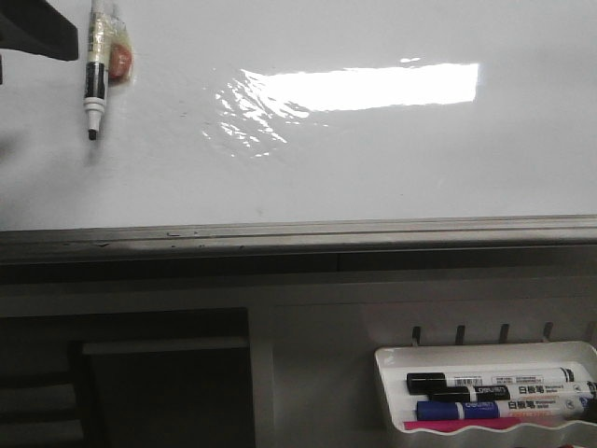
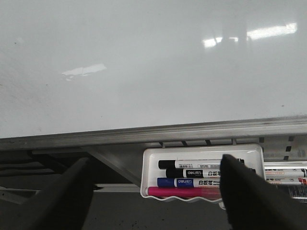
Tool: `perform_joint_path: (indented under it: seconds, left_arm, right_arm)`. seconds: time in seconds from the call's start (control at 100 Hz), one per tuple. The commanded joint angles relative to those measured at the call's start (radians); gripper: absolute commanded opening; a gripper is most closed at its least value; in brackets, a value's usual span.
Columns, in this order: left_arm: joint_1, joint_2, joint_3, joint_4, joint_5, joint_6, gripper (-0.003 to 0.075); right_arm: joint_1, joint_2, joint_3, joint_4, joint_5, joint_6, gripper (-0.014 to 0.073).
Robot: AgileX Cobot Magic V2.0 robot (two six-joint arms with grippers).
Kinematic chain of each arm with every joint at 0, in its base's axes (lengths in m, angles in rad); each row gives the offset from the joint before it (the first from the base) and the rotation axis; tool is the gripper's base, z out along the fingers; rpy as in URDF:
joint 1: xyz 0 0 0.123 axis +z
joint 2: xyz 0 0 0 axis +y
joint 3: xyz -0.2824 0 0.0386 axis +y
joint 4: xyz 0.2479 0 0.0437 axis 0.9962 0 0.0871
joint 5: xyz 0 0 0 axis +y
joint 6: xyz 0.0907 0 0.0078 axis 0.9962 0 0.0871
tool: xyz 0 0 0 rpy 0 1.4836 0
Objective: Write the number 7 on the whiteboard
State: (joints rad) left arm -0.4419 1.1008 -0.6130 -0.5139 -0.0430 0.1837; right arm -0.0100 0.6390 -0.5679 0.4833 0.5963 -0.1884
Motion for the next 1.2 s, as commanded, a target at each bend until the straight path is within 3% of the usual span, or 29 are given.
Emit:
perform_joint_path:
  seconds: [0.0,0.25,0.34,0.55,0.67,0.91,1.19]
  left_arm:
    - [-0.009,0.046,-0.072,0.017,-0.081,0.001,0.0455]
    - [-0.009,0.176,-0.142,0.05,-0.084,0.003,0.0453]
    - [-0.006,0.193,-0.143,0.051,-0.084,0.003,0.0415]
    - [-0.007,0.2,-0.143,0.105,-0.088,0.003,0.0178]
    - [-0.007,0.198,-0.143,0.105,-0.073,0.003,-0.0023]
    - [-0.009,0.134,-0.143,0.18,0.0,0.003,-0.002]
    - [-0.151,0.035,-0.176,0.433,0.258,0.016,-0.002]
  right_arm:
    - [-0.004,0.008,-0.036,0.021,-0.055,-0.016,0.0489]
    - [-0.004,0.008,-0.036,0.021,-0.055,-0.021,0.0489]
    - [-0.004,0.008,-0.036,0.021,-0.055,-0.023,0.0489]
    - [-0.004,0.008,-0.036,0.021,-0.055,-0.023,0.0489]
    - [-0.004,0.008,-0.036,0.021,-0.055,-0.023,0.0489]
    - [-0.004,0.008,-0.038,0.058,-0.015,-0.073,0.0489]
    - [-0.004,0.126,-0.151,0.478,0.2,-0.436,0.0489]
